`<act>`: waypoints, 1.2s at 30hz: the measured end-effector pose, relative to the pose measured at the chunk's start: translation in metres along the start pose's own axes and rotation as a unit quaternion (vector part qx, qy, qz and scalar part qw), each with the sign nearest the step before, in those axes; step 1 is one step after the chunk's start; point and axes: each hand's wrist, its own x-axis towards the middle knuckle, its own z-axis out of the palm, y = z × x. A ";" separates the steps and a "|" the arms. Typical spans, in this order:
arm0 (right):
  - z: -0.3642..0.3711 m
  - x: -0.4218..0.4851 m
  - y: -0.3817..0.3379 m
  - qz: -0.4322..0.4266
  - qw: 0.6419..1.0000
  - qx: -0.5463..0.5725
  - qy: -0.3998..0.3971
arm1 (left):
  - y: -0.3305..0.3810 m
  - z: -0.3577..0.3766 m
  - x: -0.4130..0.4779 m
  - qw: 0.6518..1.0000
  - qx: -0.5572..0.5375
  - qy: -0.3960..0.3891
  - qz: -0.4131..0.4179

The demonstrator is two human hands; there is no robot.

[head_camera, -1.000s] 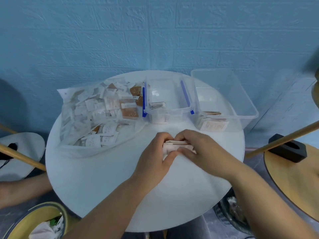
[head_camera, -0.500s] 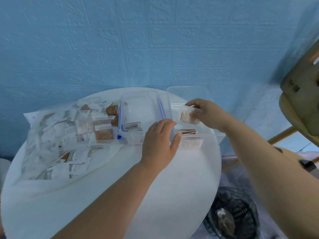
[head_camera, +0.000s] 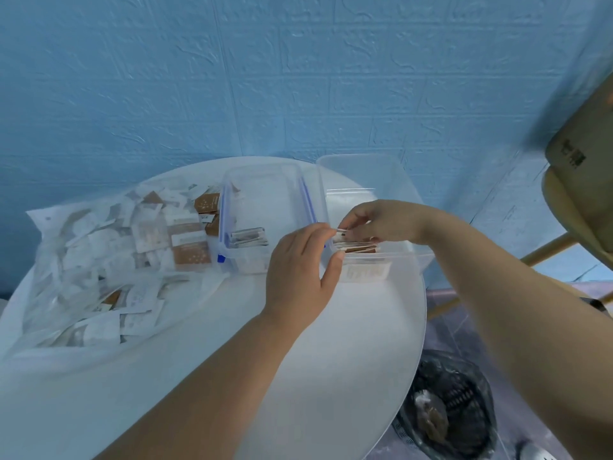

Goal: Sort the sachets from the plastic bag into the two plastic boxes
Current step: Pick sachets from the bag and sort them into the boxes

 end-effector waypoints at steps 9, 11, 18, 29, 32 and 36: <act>0.001 0.001 0.005 -0.012 1.000 -0.020 0.001 | -0.001 -0.001 -0.001 1.000 0.009 -0.011 0.005; 0.001 0.000 0.004 -0.014 0.999 -0.032 0.003 | -0.002 -0.004 -0.001 0.999 -0.010 -0.031 0.006; 0.014 -0.024 -0.042 -0.166 0.970 0.002 0.176 | -0.013 -0.046 -0.024 0.991 -0.124 0.047 -0.001; 0.169 -0.006 -0.121 -0.317 0.943 -0.106 -0.005 | -0.111 -0.124 -0.131 0.967 0.113 -0.013 -0.229; 0.195 0.012 -0.128 -0.310 0.937 -0.161 0.017 | -0.128 -0.131 -0.138 0.948 0.170 -0.091 -0.254; 0.213 0.029 -0.133 -0.290 0.936 -0.196 0.032 | -0.136 -0.132 -0.146 0.954 0.174 -0.127 -0.208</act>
